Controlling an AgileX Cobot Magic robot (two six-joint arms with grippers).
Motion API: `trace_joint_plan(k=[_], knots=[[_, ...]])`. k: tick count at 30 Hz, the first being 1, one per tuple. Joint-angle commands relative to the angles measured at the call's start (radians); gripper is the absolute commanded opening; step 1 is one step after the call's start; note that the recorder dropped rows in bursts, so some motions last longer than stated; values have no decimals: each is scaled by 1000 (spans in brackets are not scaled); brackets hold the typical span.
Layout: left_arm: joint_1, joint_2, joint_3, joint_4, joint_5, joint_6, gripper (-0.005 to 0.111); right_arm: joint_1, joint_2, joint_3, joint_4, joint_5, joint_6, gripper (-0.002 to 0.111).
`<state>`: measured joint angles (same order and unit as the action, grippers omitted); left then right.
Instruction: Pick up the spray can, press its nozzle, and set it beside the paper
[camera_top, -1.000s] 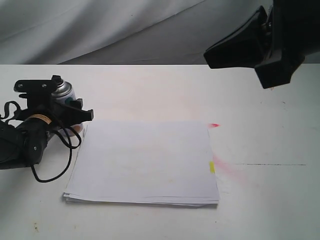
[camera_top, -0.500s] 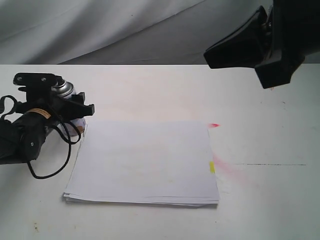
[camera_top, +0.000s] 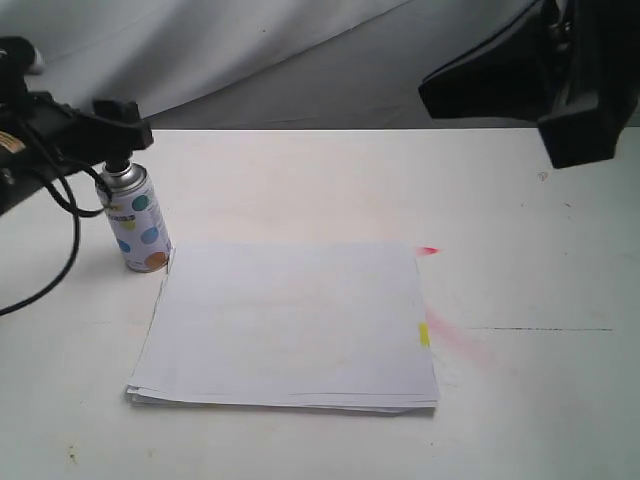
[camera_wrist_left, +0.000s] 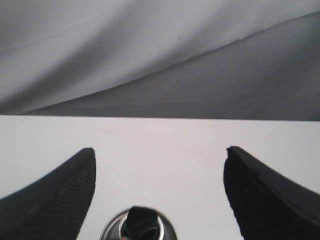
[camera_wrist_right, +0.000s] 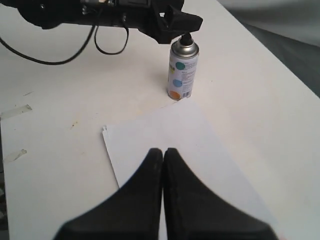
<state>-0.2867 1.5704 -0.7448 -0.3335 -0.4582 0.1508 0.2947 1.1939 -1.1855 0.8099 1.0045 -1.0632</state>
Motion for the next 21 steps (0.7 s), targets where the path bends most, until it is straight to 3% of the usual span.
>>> trace_joint_plan(k=[1, 7, 10, 16, 21], knots=[[-1, -214, -4, -10, 160, 12, 68, -6, -65, 2, 15, -6, 32, 0], [-1, -521, -4, 2, 410, 12, 68, -6, -183, 2, 8, 9, 84, 0], [-1, -666, -4, 5, 534, 15, 61, -6, -258, 2, 8, 14, 120, 0], [-1, -936, 1, 10, 731, 15, 31, -6, -423, 2, -12, 77, 281, 0], [-1, -1135, 64, 10, 751, 15, 2, -6, -564, 2, 33, 146, 371, 0]])
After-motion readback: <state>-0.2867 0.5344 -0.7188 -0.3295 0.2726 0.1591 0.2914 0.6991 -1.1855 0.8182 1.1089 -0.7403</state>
